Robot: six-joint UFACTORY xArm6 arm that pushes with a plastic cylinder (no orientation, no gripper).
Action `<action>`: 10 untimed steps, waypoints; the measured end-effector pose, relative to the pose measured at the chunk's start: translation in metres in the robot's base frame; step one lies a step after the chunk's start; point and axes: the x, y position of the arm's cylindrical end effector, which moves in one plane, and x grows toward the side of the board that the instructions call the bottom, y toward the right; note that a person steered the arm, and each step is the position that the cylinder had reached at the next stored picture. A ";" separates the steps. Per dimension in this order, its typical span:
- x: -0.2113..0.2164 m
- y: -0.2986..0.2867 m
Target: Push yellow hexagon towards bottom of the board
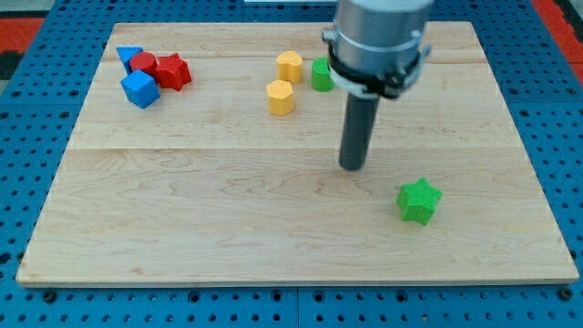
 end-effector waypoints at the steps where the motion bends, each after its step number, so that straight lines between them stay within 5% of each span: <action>1: -0.068 -0.003; 3: -0.093 -0.105; 5: -0.120 -0.136; 8: -0.048 -0.181; 10: 0.001 -0.160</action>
